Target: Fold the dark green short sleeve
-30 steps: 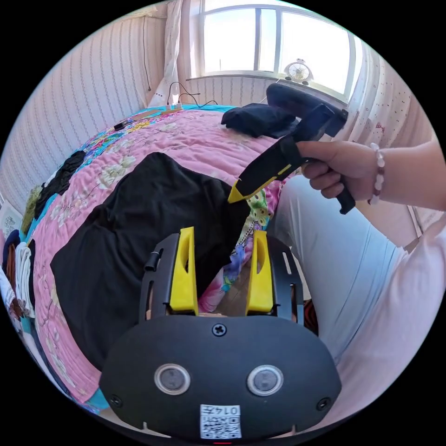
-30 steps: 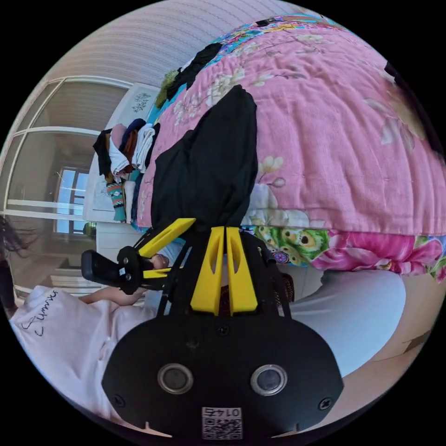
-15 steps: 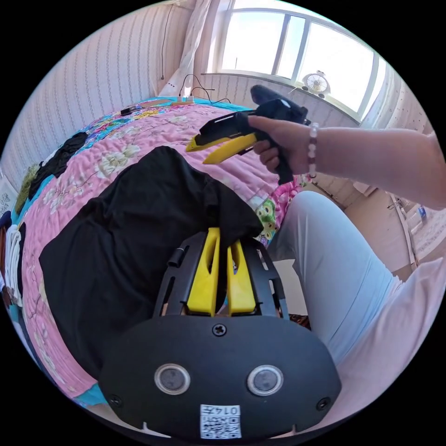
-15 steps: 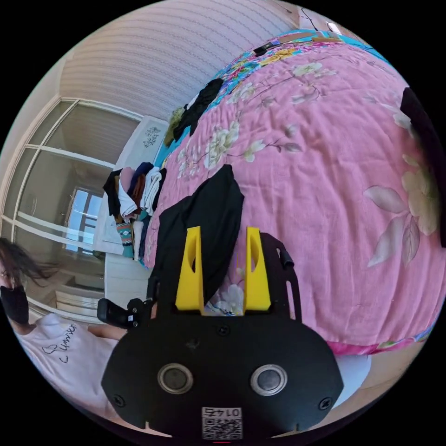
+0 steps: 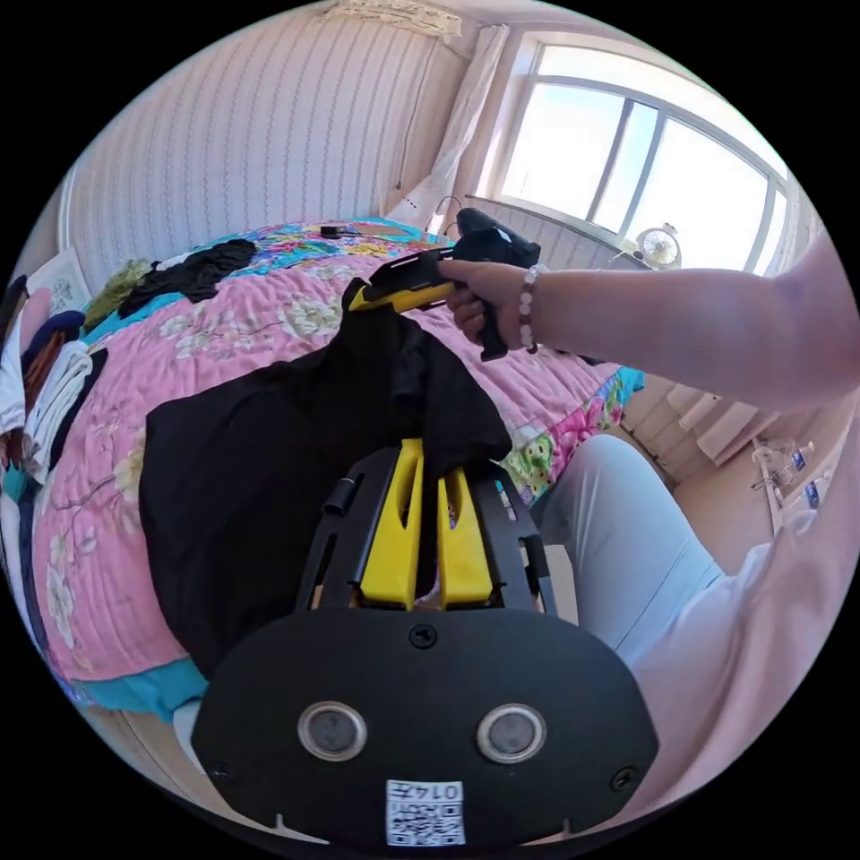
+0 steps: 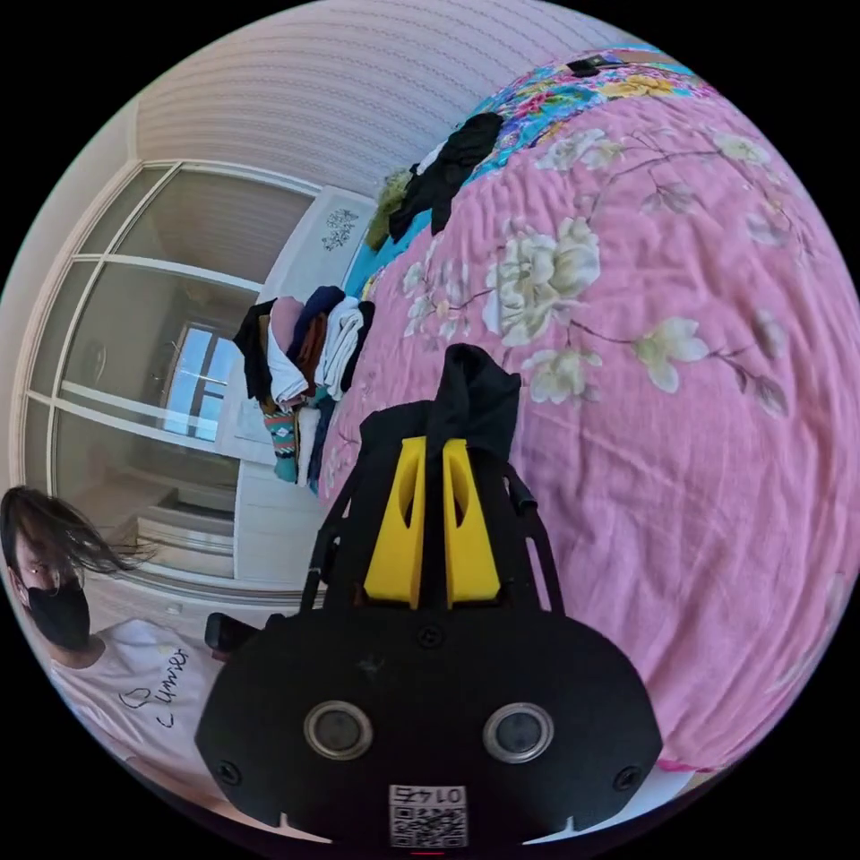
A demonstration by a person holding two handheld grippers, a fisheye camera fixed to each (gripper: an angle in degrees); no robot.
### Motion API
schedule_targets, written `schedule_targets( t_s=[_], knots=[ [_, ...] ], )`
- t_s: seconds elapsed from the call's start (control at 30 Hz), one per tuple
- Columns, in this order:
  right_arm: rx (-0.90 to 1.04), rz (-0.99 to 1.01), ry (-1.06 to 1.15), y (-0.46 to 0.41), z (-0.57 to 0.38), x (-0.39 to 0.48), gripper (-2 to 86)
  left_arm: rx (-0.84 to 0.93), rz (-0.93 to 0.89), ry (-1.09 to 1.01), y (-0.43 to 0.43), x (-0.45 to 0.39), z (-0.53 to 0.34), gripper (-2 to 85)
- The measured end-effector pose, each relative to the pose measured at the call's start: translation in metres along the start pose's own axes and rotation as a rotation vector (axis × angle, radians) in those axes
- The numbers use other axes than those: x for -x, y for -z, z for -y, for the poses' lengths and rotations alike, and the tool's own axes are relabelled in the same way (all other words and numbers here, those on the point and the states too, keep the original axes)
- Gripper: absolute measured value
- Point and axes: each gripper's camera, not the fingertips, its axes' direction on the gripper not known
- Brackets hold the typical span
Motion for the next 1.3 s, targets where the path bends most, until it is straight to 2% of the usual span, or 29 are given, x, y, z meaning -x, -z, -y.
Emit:
schedule_targets(
  t_s=[0.13, 0.27, 0.43, 0.47, 0.57, 0.63, 0.8, 0.87, 0.93, 1.0, 1.1, 1.2, 1.3],
  knots=[
    [0.159, -0.069, 0.187, -0.038, 0.046, 0.083, 2.1, -0.043, 0.014, 0.129, 0.024, 0.038, -0.007, -0.8],
    [0.311, -0.17, 0.316, -0.109, 0.075, 0.149, 2.4, 0.012, 0.071, 0.277, 0.033, 0.08, -0.015, -0.8],
    [0.368, -0.346, 0.2, -0.18, 0.099, 0.168, 4.5, 0.103, 0.113, 0.383, 0.032, 0.121, -0.02, -0.6],
    [0.36, -0.321, 0.153, -0.186, 0.103, 0.169, 5.6, 0.125, 0.103, 0.42, 0.034, 0.131, -0.022, -0.5],
    [0.347, -0.153, 0.15, -0.185, 0.112, 0.181, 6.8, 0.125, 0.091, 0.498, 0.043, 0.15, -0.033, -0.7],
    [0.343, -0.141, 0.216, -0.178, 0.117, 0.194, 6.7, 0.127, 0.091, 0.53, 0.048, 0.157, -0.04, -0.8],
    [0.368, -0.258, 0.349, -0.162, 0.128, 0.217, 6.2, 0.189, 0.198, 0.569, 0.057, 0.172, -0.046, -0.7],
    [0.394, -0.376, 0.421, -0.161, 0.131, 0.225, 6.9, 0.182, 0.236, 0.566, 0.056, 0.176, -0.041, -0.4],
    [0.422, -0.445, 0.468, -0.164, 0.132, 0.229, 8.7, 0.15, 0.214, 0.566, 0.053, 0.18, -0.033, 0.5],
    [0.464, -0.481, 0.509, -0.171, 0.132, 0.231, 11.9, 0.109, 0.167, 0.566, 0.04, 0.186, -0.02, 8.8],
    [0.546, -0.54, 0.525, -0.188, 0.128, 0.226, 19.4, 0.189, 0.103, 0.578, 0.001, 0.193, -0.006, 15.3],
    [0.633, -0.548, 0.494, -0.21, 0.114, 0.219, 23.6, 0.295, 0.002, 0.619, -0.038, 0.196, 0.005, 16.2],
    [0.612, -0.648, 0.542, -0.213, 0.092, 0.228, 20.4, 0.328, 0.082, 0.604, -0.049, 0.186, 0.014, 13.8]
  ],
)
